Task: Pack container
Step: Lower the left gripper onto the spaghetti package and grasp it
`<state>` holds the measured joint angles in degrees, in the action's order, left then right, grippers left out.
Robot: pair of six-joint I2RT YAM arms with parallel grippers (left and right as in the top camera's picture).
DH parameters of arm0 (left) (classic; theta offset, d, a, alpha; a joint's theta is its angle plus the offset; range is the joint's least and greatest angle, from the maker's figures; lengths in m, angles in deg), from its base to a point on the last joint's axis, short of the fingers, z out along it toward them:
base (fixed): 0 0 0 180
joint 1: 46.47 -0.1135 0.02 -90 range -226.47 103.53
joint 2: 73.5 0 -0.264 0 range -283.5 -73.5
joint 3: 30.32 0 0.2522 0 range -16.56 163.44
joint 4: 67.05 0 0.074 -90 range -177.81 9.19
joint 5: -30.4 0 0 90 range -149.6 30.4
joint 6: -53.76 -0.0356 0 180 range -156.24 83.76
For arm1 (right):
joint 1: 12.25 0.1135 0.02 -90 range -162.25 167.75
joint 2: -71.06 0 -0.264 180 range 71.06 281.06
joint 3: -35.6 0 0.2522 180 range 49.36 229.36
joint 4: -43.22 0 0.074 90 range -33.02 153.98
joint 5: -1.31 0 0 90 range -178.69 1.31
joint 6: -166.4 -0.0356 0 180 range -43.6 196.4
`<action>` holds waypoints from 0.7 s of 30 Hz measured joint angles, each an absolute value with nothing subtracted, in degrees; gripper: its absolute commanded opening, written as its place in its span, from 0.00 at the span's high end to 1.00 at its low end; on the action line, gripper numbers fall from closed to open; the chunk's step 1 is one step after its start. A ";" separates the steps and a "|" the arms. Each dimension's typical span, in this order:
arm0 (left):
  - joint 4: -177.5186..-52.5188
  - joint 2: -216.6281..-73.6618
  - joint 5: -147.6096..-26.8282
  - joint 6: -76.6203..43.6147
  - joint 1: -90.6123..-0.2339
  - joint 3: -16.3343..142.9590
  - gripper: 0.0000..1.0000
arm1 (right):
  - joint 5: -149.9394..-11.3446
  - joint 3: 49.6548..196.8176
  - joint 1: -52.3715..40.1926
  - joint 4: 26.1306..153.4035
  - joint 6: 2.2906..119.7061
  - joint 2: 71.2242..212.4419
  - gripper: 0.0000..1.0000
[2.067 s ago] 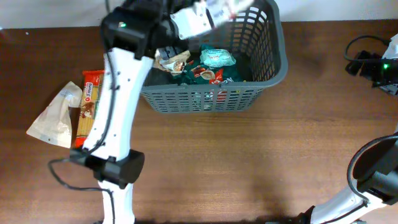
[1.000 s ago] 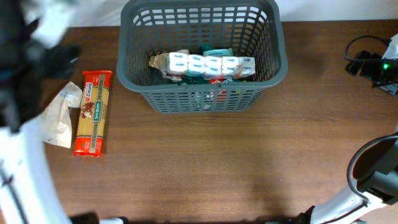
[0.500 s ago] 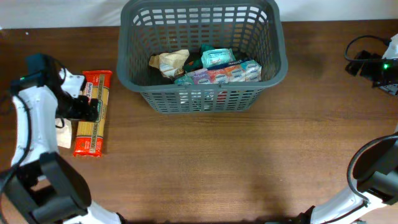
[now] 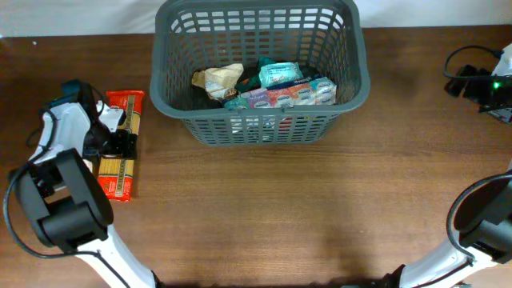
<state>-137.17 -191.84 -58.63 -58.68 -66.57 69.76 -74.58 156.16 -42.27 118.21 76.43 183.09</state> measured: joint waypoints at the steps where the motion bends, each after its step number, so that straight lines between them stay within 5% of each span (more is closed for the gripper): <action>1: -136.49 -192.10 -58.56 -58.74 -66.57 69.76 0.20 | -74.60 156.16 -42.27 118.21 76.41 183.09 0.01; 6: -135.60 -193.53 -58.54 -58.72 -66.57 69.76 0.20 | -74.60 156.16 -42.27 118.21 76.43 183.09 0.01; 10: -135.12 -194.99 -58.26 -58.52 -66.57 69.78 0.35 | -74.58 156.16 -42.27 118.21 76.43 183.09 0.01; 11: -135.07 -195.12 -58.11 -58.50 -66.57 69.78 0.43 | -74.58 156.16 -42.27 118.21 76.41 183.09 0.01; 13: -135.14 -195.12 -57.97 -58.24 -66.57 69.85 0.87 | -74.58 156.16 -42.27 118.21 76.41 183.09 0.01; 14: -135.27 -195.12 -57.93 -58.30 -66.57 70.02 0.98 | -74.58 156.16 -42.27 118.21 76.39 183.09 0.01; 21: -141.32 -194.42 -58.28 -57.89 -66.20 73.67 0.98 | -74.58 156.16 -42.27 118.24 76.43 183.09 0.01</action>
